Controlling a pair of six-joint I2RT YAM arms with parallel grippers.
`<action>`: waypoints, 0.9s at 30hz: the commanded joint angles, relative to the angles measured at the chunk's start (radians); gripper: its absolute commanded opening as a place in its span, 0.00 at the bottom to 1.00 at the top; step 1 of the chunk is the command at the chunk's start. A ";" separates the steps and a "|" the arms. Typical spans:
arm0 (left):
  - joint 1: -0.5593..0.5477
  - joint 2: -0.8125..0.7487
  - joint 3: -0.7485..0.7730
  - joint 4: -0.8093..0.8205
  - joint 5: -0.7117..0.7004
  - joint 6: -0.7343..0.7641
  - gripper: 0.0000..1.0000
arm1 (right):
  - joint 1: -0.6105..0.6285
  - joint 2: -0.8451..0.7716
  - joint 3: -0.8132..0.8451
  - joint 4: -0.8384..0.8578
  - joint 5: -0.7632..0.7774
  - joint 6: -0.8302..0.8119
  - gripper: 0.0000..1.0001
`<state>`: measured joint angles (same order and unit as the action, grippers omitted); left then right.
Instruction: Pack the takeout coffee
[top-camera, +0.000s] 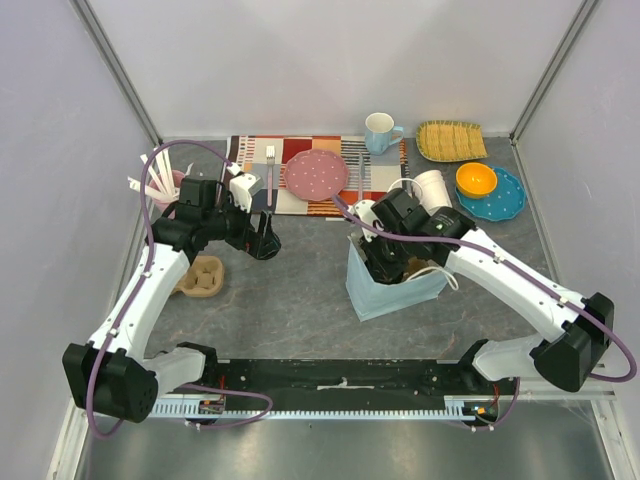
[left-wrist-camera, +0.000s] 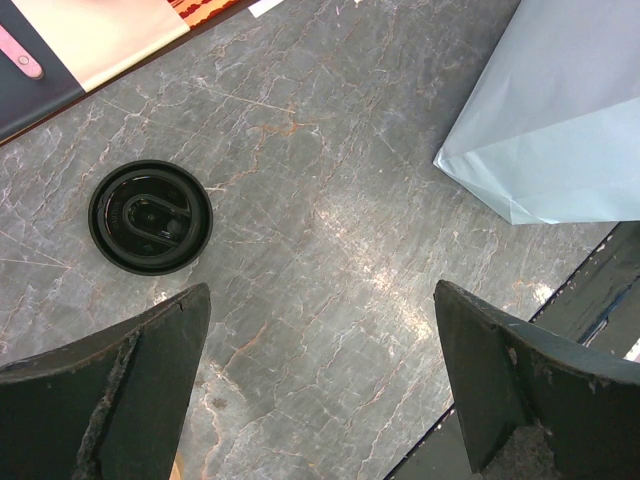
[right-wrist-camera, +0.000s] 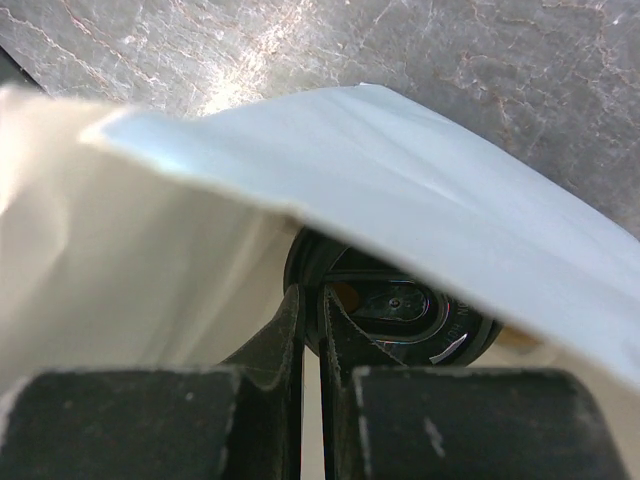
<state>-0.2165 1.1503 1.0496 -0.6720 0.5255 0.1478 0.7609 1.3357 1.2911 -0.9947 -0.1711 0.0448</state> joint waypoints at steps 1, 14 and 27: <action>-0.004 0.005 0.015 0.005 -0.004 0.033 1.00 | -0.006 -0.018 -0.038 0.079 -0.045 0.003 0.00; -0.004 0.006 0.017 0.005 -0.009 0.039 1.00 | -0.006 -0.012 -0.101 0.113 -0.053 0.006 0.00; -0.004 0.005 0.015 0.005 -0.013 0.039 1.00 | -0.006 -0.017 -0.084 0.102 -0.054 0.012 0.06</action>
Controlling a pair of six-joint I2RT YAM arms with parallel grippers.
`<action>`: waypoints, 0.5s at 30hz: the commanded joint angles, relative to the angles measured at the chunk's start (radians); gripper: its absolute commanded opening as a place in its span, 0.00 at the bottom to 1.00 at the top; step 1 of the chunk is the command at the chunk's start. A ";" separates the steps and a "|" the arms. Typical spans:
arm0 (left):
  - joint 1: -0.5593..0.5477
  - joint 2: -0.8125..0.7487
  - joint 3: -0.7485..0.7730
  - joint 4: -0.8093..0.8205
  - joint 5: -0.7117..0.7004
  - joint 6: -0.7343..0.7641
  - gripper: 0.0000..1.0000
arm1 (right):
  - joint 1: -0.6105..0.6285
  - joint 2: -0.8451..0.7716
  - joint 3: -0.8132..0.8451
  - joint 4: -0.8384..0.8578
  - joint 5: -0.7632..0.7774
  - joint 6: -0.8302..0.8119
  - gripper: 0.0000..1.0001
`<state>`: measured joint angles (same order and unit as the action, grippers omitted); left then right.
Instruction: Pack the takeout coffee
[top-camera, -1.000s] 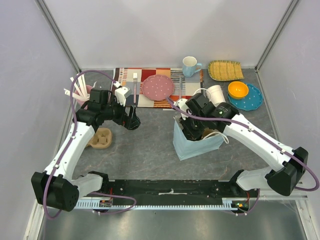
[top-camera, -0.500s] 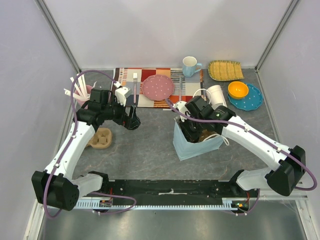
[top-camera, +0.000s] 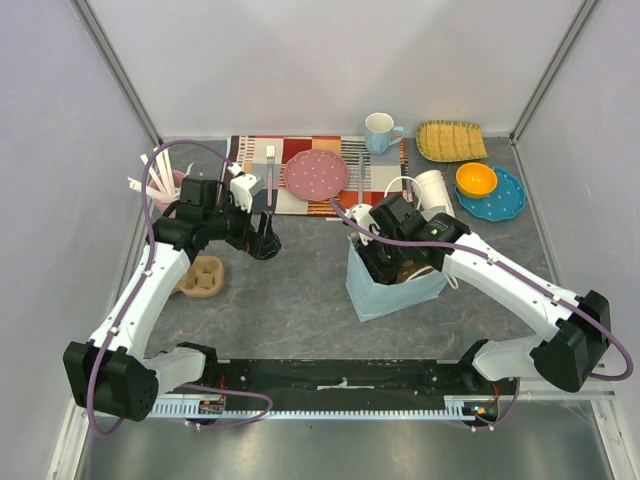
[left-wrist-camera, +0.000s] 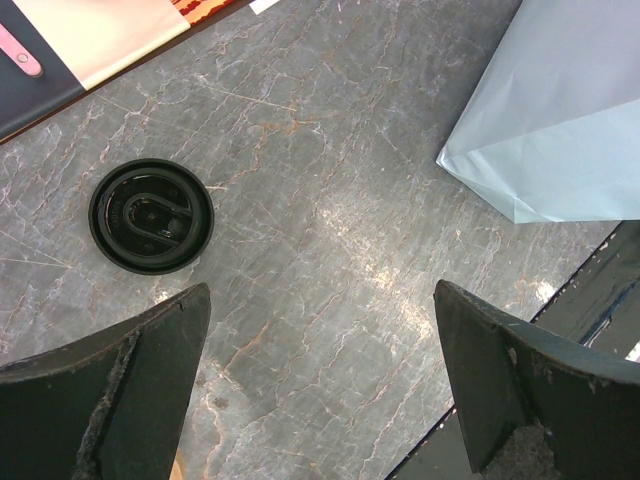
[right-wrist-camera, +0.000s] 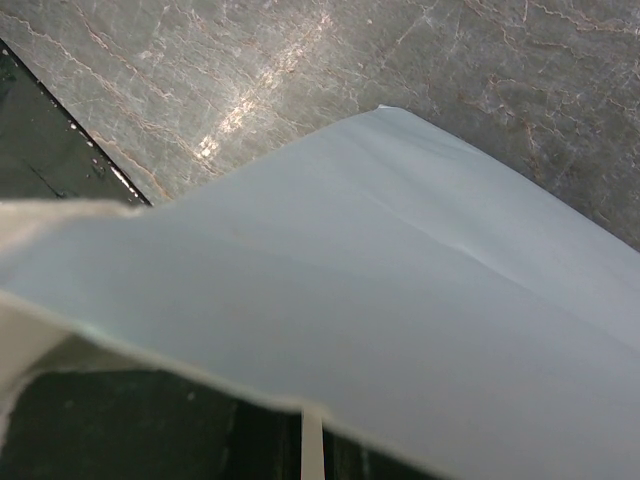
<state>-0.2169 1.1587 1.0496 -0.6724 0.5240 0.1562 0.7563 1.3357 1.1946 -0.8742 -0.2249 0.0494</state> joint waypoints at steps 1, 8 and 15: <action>-0.006 -0.004 0.016 0.005 -0.012 0.031 1.00 | -0.002 -0.017 0.016 -0.022 -0.002 0.007 0.09; -0.006 0.002 0.020 0.005 -0.016 0.036 1.00 | -0.002 -0.017 0.042 -0.052 0.016 0.007 0.38; -0.004 0.003 0.018 0.005 -0.013 0.036 1.00 | -0.002 -0.009 0.100 -0.095 0.025 0.006 0.42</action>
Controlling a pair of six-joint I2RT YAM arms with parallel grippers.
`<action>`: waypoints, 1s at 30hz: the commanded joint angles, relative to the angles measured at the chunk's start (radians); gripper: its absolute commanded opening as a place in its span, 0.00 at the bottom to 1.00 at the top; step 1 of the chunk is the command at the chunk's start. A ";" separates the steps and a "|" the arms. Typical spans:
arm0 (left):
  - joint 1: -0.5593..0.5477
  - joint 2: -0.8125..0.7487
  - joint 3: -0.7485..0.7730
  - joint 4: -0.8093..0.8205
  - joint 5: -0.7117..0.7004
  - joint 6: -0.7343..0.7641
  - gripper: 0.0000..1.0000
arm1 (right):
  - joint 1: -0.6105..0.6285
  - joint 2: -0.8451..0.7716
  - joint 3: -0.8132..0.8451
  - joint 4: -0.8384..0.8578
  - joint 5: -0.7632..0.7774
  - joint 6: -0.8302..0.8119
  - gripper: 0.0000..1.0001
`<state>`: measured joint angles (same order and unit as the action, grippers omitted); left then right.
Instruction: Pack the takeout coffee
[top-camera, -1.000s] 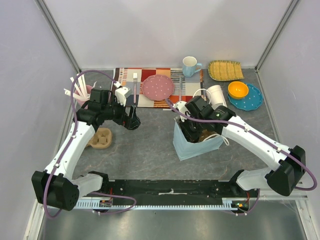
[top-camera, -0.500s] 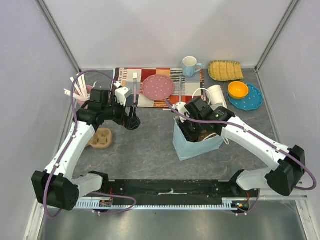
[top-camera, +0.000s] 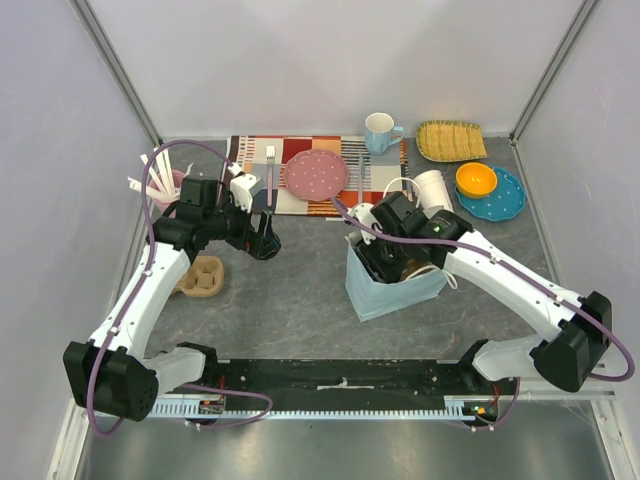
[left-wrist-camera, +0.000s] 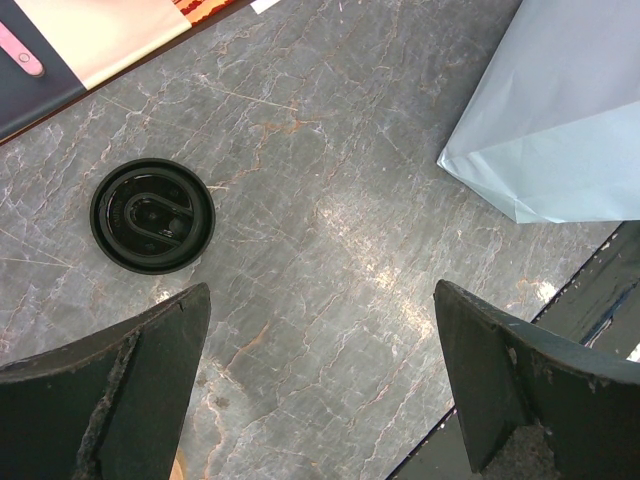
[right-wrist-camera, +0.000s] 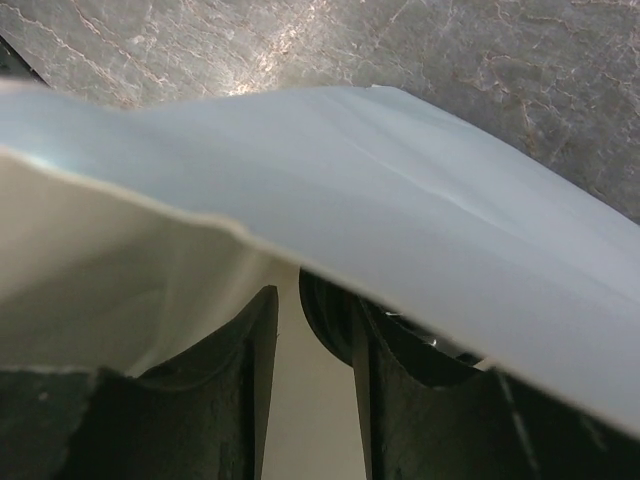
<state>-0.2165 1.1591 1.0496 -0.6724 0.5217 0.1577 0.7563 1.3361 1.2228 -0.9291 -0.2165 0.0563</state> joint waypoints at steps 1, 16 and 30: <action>-0.006 0.004 0.018 0.005 -0.011 0.036 1.00 | -0.002 -0.009 0.079 -0.045 0.017 -0.003 0.42; -0.006 0.005 0.021 0.005 -0.009 0.040 1.00 | -0.002 -0.014 0.211 -0.140 0.063 -0.018 0.53; -0.006 0.014 0.072 -0.004 -0.017 0.043 1.00 | -0.002 -0.006 0.389 -0.255 0.127 -0.035 0.57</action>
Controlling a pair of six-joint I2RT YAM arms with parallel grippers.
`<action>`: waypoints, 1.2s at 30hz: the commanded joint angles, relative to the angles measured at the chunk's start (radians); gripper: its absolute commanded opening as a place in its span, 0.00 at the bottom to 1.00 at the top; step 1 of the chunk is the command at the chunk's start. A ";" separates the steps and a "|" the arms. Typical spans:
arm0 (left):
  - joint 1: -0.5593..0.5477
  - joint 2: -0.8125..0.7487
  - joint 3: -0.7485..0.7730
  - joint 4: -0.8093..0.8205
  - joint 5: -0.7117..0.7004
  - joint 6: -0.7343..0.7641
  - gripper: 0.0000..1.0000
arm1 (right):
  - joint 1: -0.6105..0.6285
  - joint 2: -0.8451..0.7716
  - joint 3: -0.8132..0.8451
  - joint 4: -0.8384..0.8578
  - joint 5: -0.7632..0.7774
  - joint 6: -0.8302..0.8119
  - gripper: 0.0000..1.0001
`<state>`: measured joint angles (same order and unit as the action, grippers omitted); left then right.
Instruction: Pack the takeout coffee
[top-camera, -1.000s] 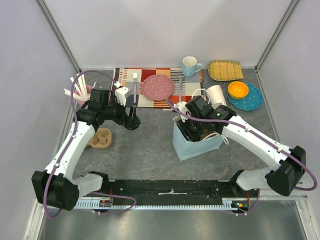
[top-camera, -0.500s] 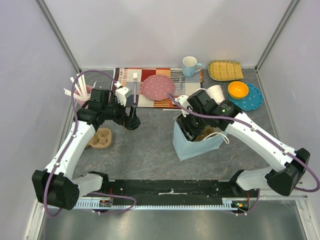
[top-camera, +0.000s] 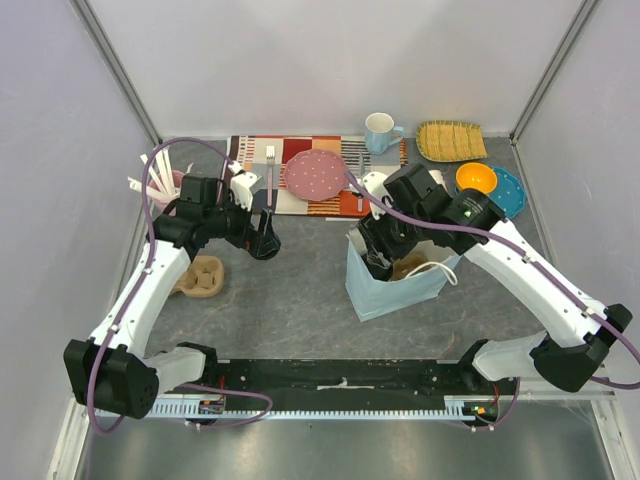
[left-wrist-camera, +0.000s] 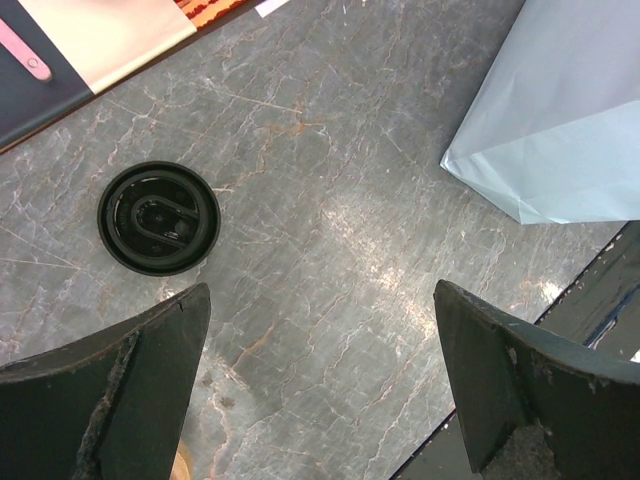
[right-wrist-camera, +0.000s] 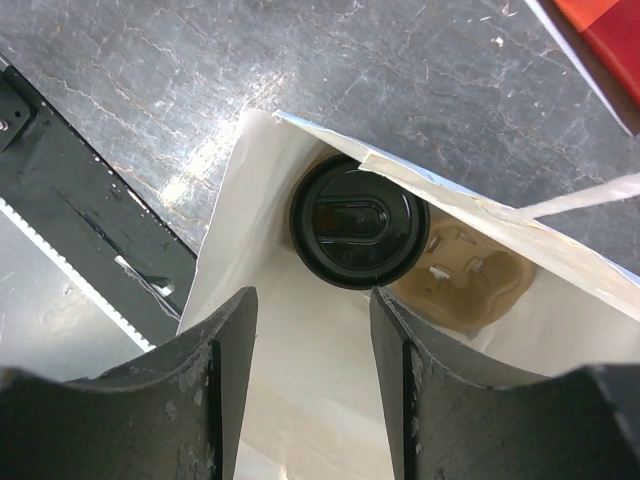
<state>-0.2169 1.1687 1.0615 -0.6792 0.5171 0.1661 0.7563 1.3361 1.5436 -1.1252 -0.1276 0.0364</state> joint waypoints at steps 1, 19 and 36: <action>-0.004 0.005 0.067 0.001 -0.020 0.033 1.00 | 0.000 -0.006 0.079 -0.070 0.058 -0.016 0.57; 0.108 0.128 0.514 -0.121 -0.183 0.316 0.86 | -0.002 -0.103 0.403 -0.053 0.211 0.028 0.63; 0.413 0.137 0.304 -0.166 0.133 1.079 0.93 | -0.002 -0.091 0.357 0.010 0.171 -0.029 0.66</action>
<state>0.1986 1.2949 1.4086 -0.8845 0.5560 1.0786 0.7563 1.2449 1.9045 -1.1580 0.0528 0.0242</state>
